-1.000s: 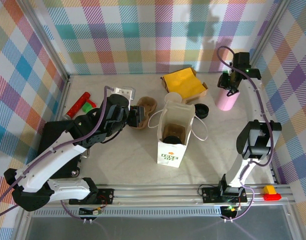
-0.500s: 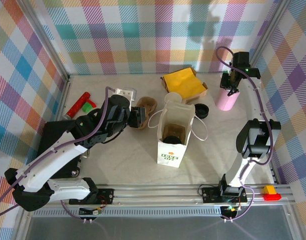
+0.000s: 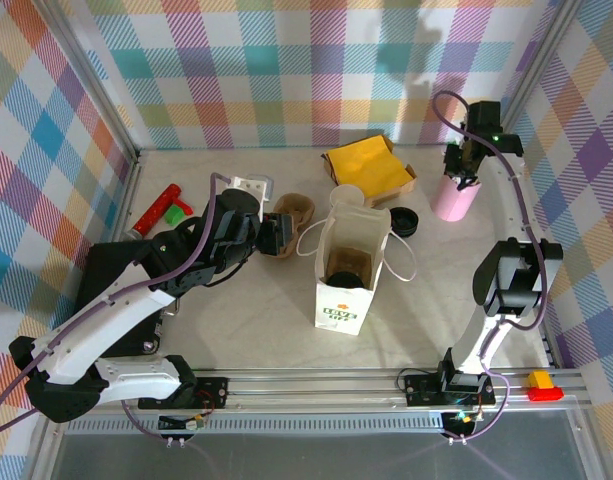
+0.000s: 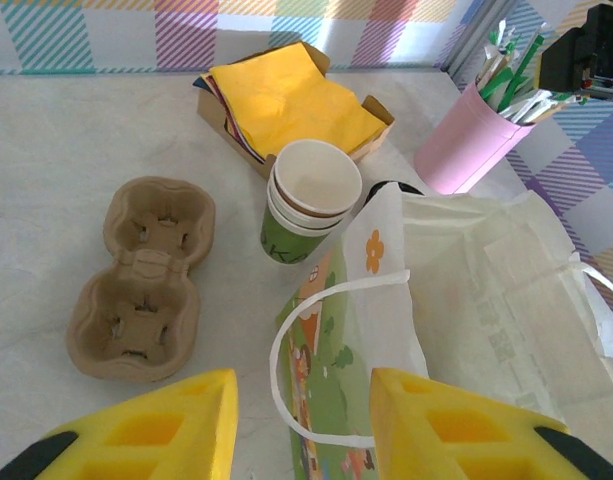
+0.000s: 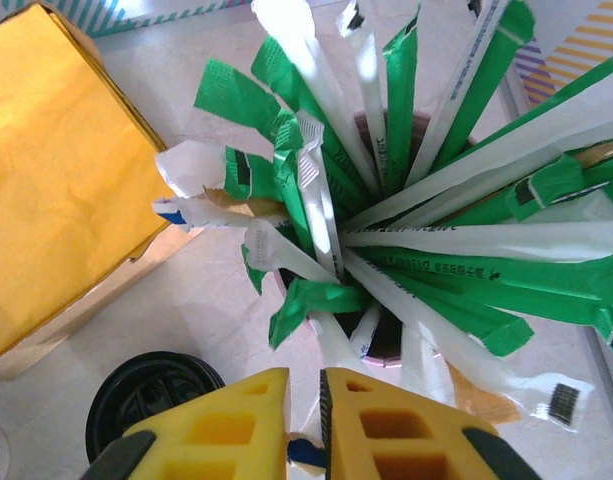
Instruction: Pack the takeout coffee
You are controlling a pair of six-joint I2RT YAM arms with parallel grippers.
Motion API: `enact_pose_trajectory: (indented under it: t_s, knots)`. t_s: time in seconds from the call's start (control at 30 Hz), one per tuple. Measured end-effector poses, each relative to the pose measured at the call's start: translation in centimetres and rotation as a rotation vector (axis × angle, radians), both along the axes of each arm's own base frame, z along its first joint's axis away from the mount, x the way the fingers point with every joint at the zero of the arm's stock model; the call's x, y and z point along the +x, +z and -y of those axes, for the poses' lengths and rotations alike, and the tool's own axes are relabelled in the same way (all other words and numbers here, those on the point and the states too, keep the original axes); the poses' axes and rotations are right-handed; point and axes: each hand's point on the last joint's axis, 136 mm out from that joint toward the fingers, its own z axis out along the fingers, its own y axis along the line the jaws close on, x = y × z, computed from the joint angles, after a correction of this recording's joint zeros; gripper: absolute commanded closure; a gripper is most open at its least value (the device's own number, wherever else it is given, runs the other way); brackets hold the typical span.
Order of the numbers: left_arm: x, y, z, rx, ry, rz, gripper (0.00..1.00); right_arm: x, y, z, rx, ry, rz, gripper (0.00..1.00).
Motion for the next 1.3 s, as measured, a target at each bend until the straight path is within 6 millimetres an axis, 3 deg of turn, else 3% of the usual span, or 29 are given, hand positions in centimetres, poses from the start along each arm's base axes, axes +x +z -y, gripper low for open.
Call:
enact_pose_trajectory:
  t_s: [0.23, 0.37, 0.53, 0.67, 0.87, 1.1, 1.3]
  knots:
    - [-0.1, 0.0, 0.1, -0.008, -0.004, -0.007, 0.60, -1.2, 2.6, -0.2, -0.006, 0.017, 0.033, 0.96]
    - [-0.2, 0.0, 0.1, -0.014, -0.005, -0.009, 0.61, -2.4, 7.4, -0.6, 0.004, 0.028, 0.131, 1.00]
    - [-0.6, 0.8, -0.3, -0.040, -0.003, 0.001, 0.61, -5.7, 14.2, -1.9, 0.059, 0.060, 0.284, 1.00]
    - [-1.1, 1.4, -1.0, -0.067, 0.004, 0.010, 0.61, -8.8, 18.8, -4.1, 0.147, 0.135, 0.390, 1.00]
    - [-1.3, 1.1, -1.3, -0.066, 0.010, 0.003, 0.61, -12.6, 23.6, -8.2, 0.323, 0.283, 0.479, 1.00]
    - [-1.3, 1.1, -1.5, -0.063, 0.018, 0.005, 0.61, -16.1, 25.2, -13.0, 0.544, 0.447, 0.446, 1.00]
    - [-1.2, 1.0, -1.5, -0.070, 0.029, -0.001, 0.63, -20.4, 25.8, -18.6, 0.574, 0.599, 0.363, 1.00]
